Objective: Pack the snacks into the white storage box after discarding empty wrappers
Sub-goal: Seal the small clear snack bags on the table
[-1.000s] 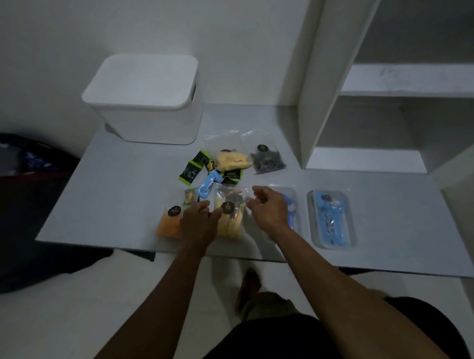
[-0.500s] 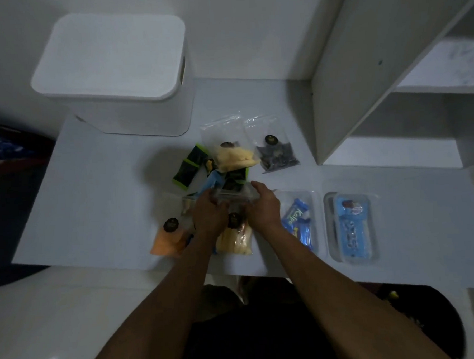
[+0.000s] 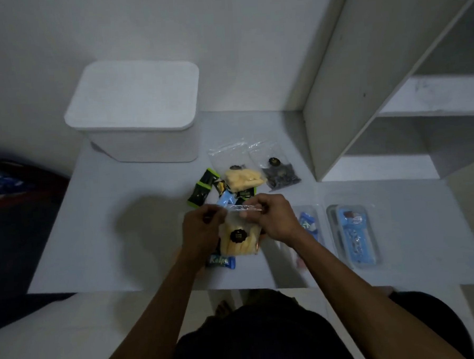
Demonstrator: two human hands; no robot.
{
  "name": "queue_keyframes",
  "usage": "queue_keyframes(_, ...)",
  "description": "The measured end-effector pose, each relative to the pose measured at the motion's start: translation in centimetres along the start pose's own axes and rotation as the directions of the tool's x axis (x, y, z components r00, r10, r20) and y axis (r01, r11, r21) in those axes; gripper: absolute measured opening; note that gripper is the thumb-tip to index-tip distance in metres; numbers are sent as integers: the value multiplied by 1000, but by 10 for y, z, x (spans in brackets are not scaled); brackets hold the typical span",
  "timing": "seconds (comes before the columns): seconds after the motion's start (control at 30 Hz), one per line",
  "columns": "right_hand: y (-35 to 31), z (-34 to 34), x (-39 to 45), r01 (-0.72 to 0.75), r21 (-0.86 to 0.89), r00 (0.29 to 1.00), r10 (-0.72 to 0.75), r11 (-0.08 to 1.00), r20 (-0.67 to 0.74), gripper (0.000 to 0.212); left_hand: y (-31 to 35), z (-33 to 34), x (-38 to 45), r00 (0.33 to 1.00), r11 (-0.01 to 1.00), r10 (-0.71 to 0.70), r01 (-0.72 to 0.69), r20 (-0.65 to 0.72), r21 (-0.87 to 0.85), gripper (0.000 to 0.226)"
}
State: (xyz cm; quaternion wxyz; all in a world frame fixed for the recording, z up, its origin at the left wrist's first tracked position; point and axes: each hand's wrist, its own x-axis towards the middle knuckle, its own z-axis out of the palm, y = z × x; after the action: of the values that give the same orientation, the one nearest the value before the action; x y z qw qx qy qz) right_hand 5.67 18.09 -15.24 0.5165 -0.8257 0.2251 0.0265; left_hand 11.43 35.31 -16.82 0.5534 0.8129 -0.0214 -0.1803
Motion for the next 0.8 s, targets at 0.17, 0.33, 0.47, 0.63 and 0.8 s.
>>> queue_keyframes(0.17,-55,10,-3,197,-111,980,-199,974,-4,11,27,-28,-2,970,971,236,-234,-55,42,7)
queue_keyframes(0.33,-82,16,-10,343,-230,930,-364,911,-55,14,42,-52,-7,920,924,382,-383,-90,10,7)
queue_keyframes(0.47,-97,19,-15,366,-230,913,-396,902,-98,11,50,-60,-10,928,931,358,-363,-107,-34,6)
queue_keyframes(0.63,-111,20,-21,332,-224,932,-355,916,-71,10,58,-69,-14,932,935,345,-352,-113,-45,7)
queue_keyframes(0.8,-116,10,-26,283,-176,948,-303,943,-100,7,63,-81,-13,935,933,338,-348,-107,-91,6)
